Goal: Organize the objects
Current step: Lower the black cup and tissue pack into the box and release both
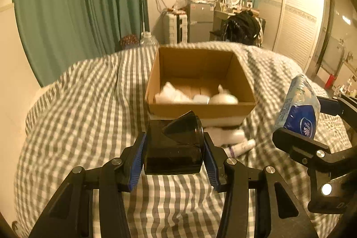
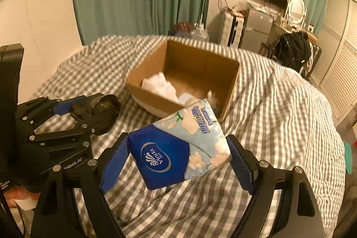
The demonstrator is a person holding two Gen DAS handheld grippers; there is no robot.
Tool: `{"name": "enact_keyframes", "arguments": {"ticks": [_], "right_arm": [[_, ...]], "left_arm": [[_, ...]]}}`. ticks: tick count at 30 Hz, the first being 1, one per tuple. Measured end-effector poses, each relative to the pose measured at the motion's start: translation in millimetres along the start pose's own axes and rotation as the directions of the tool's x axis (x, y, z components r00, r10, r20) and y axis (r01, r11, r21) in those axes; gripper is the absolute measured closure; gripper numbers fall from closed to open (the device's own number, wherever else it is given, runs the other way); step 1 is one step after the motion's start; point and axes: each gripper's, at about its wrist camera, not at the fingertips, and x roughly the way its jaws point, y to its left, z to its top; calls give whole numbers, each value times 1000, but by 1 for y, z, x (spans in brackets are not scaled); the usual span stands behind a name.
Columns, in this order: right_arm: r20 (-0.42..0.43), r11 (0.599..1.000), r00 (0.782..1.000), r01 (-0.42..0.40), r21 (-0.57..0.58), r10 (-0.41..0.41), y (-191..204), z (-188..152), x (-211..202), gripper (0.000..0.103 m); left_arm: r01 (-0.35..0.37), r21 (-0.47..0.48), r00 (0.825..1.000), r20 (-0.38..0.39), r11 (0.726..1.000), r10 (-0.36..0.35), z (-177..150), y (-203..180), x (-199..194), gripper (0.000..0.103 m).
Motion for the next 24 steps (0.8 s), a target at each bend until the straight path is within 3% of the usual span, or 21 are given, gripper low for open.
{"name": "enact_keyframes", "arguments": {"ticks": [13, 24], "right_arm": [[135, 1000, 991, -5, 1, 5, -18, 56, -41, 19], [191, 999, 981, -28, 21, 23, -49, 116, -26, 19]], "left_arm": [[1, 9, 992, 128, 1000, -2, 75, 10, -30, 54], [6, 42, 989, 147, 999, -12, 129, 3, 9, 54]]}}
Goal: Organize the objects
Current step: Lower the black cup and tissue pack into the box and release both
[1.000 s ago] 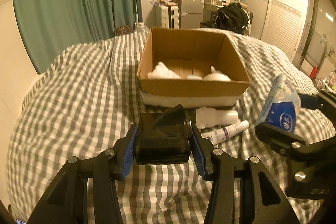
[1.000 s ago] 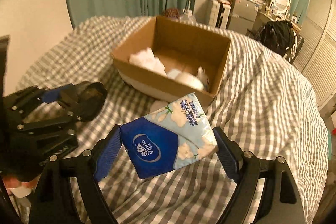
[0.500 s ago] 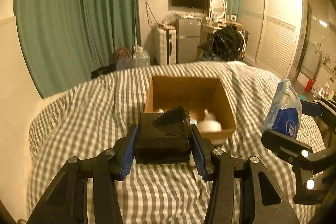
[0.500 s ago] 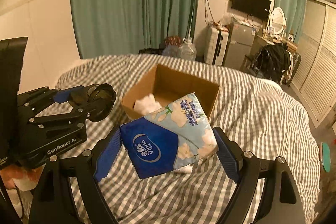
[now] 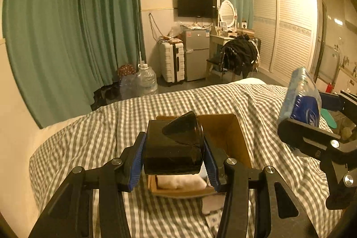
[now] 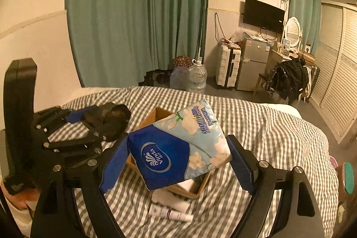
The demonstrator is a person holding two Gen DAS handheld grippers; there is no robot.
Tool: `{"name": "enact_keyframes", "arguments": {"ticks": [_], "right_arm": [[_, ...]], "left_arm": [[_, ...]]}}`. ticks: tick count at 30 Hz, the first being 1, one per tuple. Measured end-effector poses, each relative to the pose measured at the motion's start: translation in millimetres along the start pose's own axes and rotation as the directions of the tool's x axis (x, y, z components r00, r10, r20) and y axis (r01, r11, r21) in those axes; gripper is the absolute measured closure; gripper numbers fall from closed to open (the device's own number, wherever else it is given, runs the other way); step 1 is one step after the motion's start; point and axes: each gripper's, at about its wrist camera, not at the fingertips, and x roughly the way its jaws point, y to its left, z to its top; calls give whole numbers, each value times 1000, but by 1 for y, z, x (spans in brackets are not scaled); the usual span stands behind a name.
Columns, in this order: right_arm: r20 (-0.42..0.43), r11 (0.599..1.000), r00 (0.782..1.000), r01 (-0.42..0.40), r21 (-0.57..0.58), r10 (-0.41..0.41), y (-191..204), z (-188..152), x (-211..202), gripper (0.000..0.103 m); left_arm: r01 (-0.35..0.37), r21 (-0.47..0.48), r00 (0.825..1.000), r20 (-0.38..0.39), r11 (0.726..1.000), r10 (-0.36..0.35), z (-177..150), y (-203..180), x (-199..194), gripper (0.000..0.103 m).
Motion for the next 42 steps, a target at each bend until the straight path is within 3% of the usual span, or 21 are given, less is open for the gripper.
{"name": "enact_keyframes", "arguments": {"ticks": [10, 24, 35, 42], "right_arm": [[-14, 999, 1000, -17, 43, 17, -28, 26, 67, 19], [-113, 994, 993, -19, 105, 31, -52, 3, 173, 19], [-210, 988, 977, -4, 152, 37, -68, -26, 224, 19], [-219, 985, 975, -9, 170, 47, -74, -31, 225, 17]], "left_arm": [[25, 10, 1000, -18, 1000, -25, 25, 0, 72, 54], [81, 20, 992, -103, 997, -78, 1, -6, 172, 54], [120, 15, 975, -189, 993, -115, -29, -9, 207, 54], [134, 28, 971, -205, 991, -125, -35, -16, 211, 54]]}}
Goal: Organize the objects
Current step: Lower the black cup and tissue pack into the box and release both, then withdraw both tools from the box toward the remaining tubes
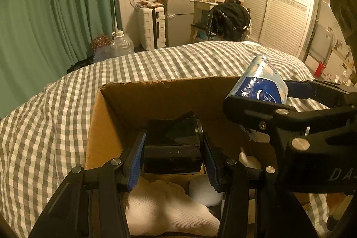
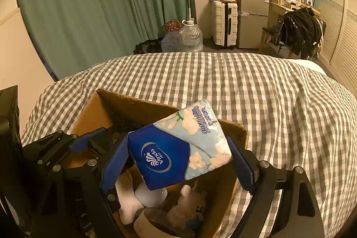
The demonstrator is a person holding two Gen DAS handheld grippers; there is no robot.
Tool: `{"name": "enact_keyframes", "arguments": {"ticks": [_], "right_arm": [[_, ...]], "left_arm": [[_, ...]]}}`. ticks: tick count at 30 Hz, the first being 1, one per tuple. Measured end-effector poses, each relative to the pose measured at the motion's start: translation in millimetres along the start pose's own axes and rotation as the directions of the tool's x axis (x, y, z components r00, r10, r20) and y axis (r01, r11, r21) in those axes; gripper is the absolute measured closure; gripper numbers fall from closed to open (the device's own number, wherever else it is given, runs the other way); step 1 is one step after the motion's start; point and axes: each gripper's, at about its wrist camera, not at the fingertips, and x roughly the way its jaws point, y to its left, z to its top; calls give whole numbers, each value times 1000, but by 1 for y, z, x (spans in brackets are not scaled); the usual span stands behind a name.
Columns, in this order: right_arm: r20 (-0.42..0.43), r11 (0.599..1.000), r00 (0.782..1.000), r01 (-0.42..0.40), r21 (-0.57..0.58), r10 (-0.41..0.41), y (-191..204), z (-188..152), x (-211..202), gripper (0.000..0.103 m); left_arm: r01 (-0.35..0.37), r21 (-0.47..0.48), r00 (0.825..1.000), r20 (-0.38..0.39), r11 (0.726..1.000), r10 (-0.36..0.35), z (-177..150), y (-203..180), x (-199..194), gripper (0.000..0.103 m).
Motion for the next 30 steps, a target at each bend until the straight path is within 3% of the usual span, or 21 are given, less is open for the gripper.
{"name": "enact_keyframes", "arguments": {"ticks": [5, 7, 9, 15, 18, 30], "right_arm": [[12, 1000, 1000, -5, 25, 4, -2, -1, -3, 15], [15, 999, 1000, 12, 29, -13, 0, 0, -6, 12], [30, 999, 999, 39, 11, -40, 5, 0, -13, 11], [82, 998, 995, 45, 32, -48, 10, 1, -47, 9], [113, 998, 992, 49, 33, -52, 13, 0, -72, 9], [235, 994, 967, 106, -34, -95, 50, -12, -200, 9]], "left_arm": [[20, -2, 1000, 10, 1000, -20, -3, 2, -5, 47], [19, -2, 1000, 21, 1000, -19, -3, 1, -10, 30], [24, -3, 999, 35, 1000, -24, -3, -1, -17, 24], [2, 5, 999, 52, 1000, -2, -5, -7, -47, 22], [-4, -11, 997, 71, 1000, 4, -8, -5, -69, 8], [-50, -49, 974, 217, 998, 60, -7, -3, -191, 2]]}}
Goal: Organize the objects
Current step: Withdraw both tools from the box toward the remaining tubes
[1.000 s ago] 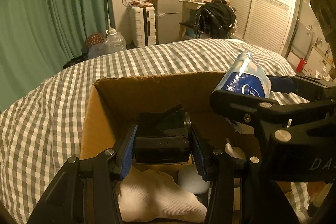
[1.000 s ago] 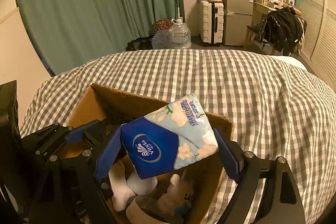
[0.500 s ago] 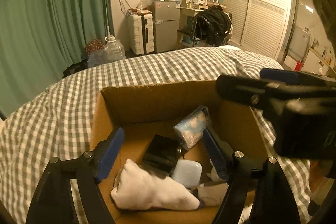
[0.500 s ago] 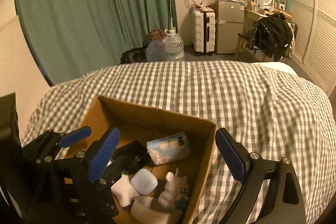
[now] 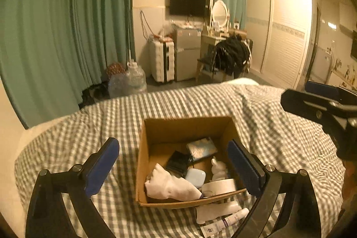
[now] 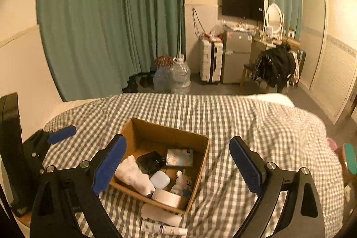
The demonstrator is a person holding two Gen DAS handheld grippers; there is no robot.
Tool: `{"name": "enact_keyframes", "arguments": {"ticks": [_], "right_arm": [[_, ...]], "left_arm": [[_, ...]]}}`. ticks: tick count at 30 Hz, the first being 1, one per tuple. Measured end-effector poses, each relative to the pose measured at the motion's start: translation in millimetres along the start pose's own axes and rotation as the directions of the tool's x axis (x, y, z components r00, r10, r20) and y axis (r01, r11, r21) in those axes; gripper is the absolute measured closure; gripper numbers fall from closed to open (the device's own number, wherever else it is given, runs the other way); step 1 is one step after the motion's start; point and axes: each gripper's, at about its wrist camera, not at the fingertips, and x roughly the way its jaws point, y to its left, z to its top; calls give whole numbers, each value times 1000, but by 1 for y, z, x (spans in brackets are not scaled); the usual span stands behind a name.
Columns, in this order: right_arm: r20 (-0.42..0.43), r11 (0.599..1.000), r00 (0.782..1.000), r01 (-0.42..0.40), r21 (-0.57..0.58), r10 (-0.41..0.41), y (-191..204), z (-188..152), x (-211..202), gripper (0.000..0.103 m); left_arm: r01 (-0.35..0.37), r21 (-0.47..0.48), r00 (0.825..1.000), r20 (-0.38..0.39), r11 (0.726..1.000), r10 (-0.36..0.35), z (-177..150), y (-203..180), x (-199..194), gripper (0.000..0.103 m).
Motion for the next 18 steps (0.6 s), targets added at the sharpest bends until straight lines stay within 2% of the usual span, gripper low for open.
{"name": "enact_keyframes", "arguments": {"ticks": [6, 11, 15, 18], "right_arm": [[38, 999, 999, 26, -45, -24, 13, -4, -53, 9], [58, 998, 998, 41, -55, -38, 17, -18, -82, 9], [54, 997, 997, 55, -57, -52, 16, -40, -84, 9], [7, 996, 998, 59, -62, -59, 16, -64, -68, 9]], "left_arm": [[-26, 7, 999, 38, 1000, 25, 3, -3, -43, 1], [-52, 8, 997, 49, 999, 52, -7, -3, -68, 1], [-78, -25, 996, 43, 997, 79, -27, 5, -74, 1], [-111, -49, 993, 28, 993, 113, -49, 12, -67, 1]]}}
